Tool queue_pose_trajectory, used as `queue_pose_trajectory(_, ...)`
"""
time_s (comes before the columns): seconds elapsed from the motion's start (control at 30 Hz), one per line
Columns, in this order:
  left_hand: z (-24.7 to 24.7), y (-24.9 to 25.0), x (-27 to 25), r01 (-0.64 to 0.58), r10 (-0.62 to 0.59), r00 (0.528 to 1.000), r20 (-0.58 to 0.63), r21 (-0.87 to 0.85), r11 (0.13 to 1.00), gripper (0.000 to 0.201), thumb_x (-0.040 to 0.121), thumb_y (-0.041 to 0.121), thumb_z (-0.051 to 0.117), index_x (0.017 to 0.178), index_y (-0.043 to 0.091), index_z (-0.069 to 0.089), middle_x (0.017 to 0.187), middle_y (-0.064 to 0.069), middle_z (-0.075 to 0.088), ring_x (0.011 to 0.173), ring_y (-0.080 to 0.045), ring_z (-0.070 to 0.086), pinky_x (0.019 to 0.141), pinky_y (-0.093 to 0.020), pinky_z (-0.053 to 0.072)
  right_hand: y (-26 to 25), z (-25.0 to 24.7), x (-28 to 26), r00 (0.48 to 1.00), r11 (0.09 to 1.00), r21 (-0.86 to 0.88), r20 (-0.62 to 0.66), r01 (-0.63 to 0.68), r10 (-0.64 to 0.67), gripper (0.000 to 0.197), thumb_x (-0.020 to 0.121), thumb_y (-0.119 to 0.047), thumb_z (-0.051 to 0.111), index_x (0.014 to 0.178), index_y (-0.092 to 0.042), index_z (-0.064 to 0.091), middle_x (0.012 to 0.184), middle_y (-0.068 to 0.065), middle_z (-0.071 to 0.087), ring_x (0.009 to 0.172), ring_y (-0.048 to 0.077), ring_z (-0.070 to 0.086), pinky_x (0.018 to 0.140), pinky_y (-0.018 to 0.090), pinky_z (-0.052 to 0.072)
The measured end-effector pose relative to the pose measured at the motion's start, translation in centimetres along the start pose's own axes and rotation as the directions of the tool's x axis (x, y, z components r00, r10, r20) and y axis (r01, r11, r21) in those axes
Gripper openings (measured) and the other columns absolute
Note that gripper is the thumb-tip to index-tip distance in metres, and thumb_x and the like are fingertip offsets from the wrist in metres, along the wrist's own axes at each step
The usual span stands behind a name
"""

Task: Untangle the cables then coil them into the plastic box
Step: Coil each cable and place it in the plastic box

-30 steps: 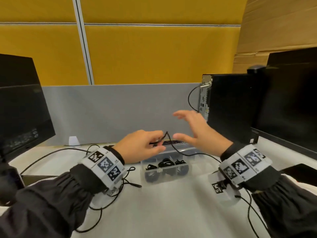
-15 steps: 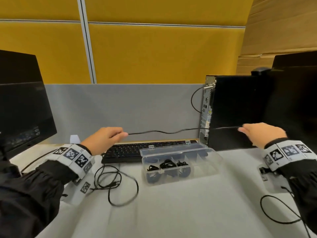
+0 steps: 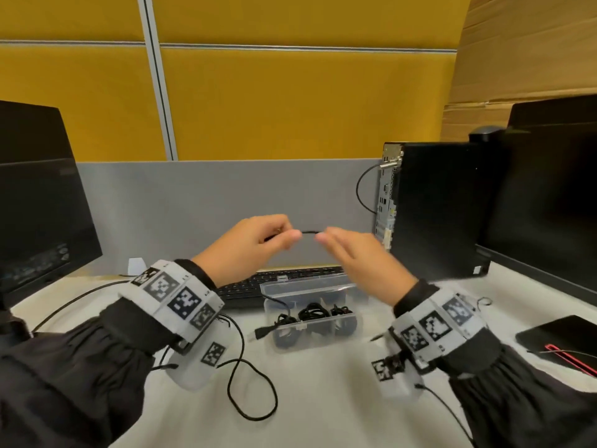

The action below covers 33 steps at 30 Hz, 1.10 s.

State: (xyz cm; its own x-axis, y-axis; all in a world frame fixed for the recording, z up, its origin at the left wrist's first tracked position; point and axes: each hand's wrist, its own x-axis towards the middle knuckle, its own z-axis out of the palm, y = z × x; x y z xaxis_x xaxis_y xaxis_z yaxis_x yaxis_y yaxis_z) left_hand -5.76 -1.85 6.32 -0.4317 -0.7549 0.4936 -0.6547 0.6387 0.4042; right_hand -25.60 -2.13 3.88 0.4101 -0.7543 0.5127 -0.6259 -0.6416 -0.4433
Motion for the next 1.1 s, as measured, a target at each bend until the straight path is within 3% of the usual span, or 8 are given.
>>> queue_pose_trajectory(0.27,-0.8,-4.3,-2.6,0.161,-0.176,0.971,0.162,0.105,0.981,0.032,0.098,0.033,0.037,0.071,0.020,0.046,0.059,0.008,0.037,0.052,-0.004,0.036,0.054,-0.019,0.031,8.0,-7.3,-2.8,0.838,0.595,-0.590,-0.388,-0.546,0.384,0.041,0.100,-0.042,0.022,0.103,-0.014,0.051,0.062,0.001,0.045,0.052,0.018,0.041,0.052,0.029,0.031)
queue_pose_trajectory(0.37,0.1,-2.9,-2.2,0.125,-0.132,0.985,0.109,0.069,0.990,0.031,0.099,0.032,0.037,0.070,0.021,0.045,0.060,0.009,0.039,0.052,-0.004,0.037,0.056,-0.020,0.031,7.6,-6.0,-3.1,0.873,0.714,-0.512,-0.183,-0.478,0.453,0.030,0.097,-0.039,0.039,0.122,-0.024,0.045,0.101,0.005,0.060,0.091,0.025,0.055,0.079,0.040,0.046)
queue_pose_trajectory(0.47,1.1,-0.6,-1.5,0.151,-0.136,0.988,0.072,-0.275,0.950,0.030,0.098,0.028,0.039,0.073,0.015,0.049,0.052,0.010,0.032,0.044,-0.005,0.028,0.048,-0.019,0.029,3.3,-3.2,-3.2,0.968,0.872,-0.430,-0.016,-0.232,0.250,0.067,0.088,-0.054,0.049,0.144,-0.039,0.015,0.134,-0.005,0.041,0.127,0.018,0.033,0.104,0.046,0.029)
queue_pose_trajectory(0.6,2.8,2.3,-1.7,0.183,-0.144,0.982,0.118,-0.766,0.616,0.027,0.092,0.032,0.043,0.082,0.010,0.055,0.051,0.010,0.026,0.043,-0.006,0.021,0.044,-0.018,0.027,-0.3,1.3,-2.4,0.988,0.938,-0.339,-0.106,0.066,-0.108,0.045,0.095,-0.056,0.023,0.133,-0.036,0.037,0.118,-0.013,0.049,0.117,0.007,0.040,0.102,0.034,0.030)
queue_pose_trajectory(0.73,3.1,3.0,-2.1,0.085,-0.139,0.989,0.049,-0.960,0.266,0.025,0.092,0.023,0.048,0.097,0.004,0.062,0.056,0.007,0.035,0.043,-0.004,0.027,0.045,-0.018,0.034,0.9,2.8,-1.7,0.977,0.968,0.245,-0.211,0.055,-0.003,0.037,0.097,-0.043,0.028,0.089,-0.015,0.051,0.061,-0.005,0.046,0.055,0.011,0.048,0.059,0.036,0.045)
queue_pose_trajectory(0.9,2.6,2.5,-2.5,-0.134,-0.247,0.958,-0.149,-0.988,0.079,0.029,0.086,0.023,0.045,0.093,0.014,0.071,0.092,-0.003,0.069,0.052,-0.006,0.053,0.047,-0.018,0.048,1.4,4.7,-2.4,0.988,0.954,0.290,0.152,-0.070,0.027,0.024,0.099,-0.038,0.032,0.081,-0.028,0.044,0.066,-0.009,0.047,0.053,0.001,0.051,0.052,0.017,0.041)
queue_pose_trajectory(1.0,2.4,1.1,-2.4,-0.241,-0.323,0.909,-0.263,-0.965,0.107,0.029,0.089,0.022,0.044,0.105,0.012,0.065,0.115,-0.007,0.067,0.100,-0.018,0.067,0.077,-0.028,0.057,0.5,5.3,-4.0,0.955,0.999,0.030,0.293,0.036,-0.043,0.025,0.101,-0.042,0.026,0.092,-0.026,0.043,0.078,-0.006,0.054,0.070,0.009,0.053,0.065,0.027,0.043)
queue_pose_trajectory(1.1,2.6,-0.8,-2.5,-0.176,-0.349,0.873,-0.340,-0.888,0.425,0.030,0.096,0.015,0.038,0.121,0.009,0.055,0.126,-0.003,0.061,0.117,-0.013,0.058,0.098,-0.028,0.047,-1.2,5.0,-5.5,0.924,0.934,-0.274,0.362,0.231,-0.122,0.023,0.099,-0.045,0.018,0.090,-0.029,0.031,0.075,-0.004,0.051,0.064,0.017,0.045,0.058,0.030,0.038)
